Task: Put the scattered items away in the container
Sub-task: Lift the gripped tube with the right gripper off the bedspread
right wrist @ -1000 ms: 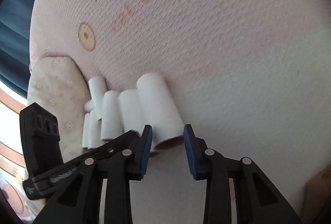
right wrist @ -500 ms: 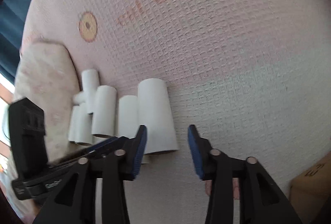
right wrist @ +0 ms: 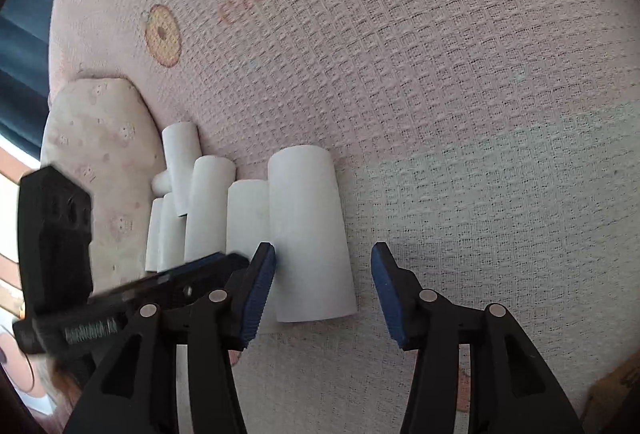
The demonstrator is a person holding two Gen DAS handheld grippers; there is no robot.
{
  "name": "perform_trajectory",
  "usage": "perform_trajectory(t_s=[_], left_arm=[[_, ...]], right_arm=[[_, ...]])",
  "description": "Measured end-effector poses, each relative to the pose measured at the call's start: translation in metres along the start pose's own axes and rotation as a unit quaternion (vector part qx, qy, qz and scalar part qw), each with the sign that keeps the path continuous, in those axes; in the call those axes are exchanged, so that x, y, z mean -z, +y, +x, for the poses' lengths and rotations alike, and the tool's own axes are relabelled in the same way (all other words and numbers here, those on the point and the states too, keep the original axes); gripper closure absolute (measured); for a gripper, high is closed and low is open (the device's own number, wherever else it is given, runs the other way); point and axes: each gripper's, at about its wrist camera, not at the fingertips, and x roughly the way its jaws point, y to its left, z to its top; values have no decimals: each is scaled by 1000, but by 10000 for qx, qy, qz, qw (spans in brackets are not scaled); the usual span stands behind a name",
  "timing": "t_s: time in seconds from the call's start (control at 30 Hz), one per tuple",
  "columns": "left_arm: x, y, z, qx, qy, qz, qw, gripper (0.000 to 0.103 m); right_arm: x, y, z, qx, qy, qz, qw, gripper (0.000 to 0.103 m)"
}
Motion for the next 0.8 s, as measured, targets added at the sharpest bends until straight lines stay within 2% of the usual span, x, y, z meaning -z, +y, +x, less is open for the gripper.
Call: perform_trajectory(t_s=[0.1, 0.2, 0.27, 0.3, 0.4, 0.5, 0.6, 0.8], left_arm=[[-2, 17, 6, 312, 196, -347, 9987, 40], [-1, 18, 7, 307, 91, -473, 9984, 41], [3, 15, 6, 221, -41, -445, 9988, 48], [4, 14, 5, 173, -76, -428, 9989, 56], [8, 19, 3, 219, -76, -471, 9986, 56], [13, 23, 5, 376, -33, -576, 9976, 56], [24, 20, 3, 406, -5, -446, 9982, 56], [50, -2, -5, 64, 43, 213, 9997, 56]], right_arm=[[7, 2, 2, -90, 88, -2, 9999, 56], [12, 9, 6, 6, 151, -144, 9998, 56], [14, 18, 13, 152, 225, -295, 9992, 56], [14, 22, 16, 212, 239, -366, 9988, 56], [18, 33, 24, 540, 227, -653, 9961, 57], [22, 37, 24, 638, 214, -700, 9953, 59], [27, 35, 18, 544, 287, -558, 9965, 59], [58, 28, -16, 865, 320, -447, 9947, 60]])
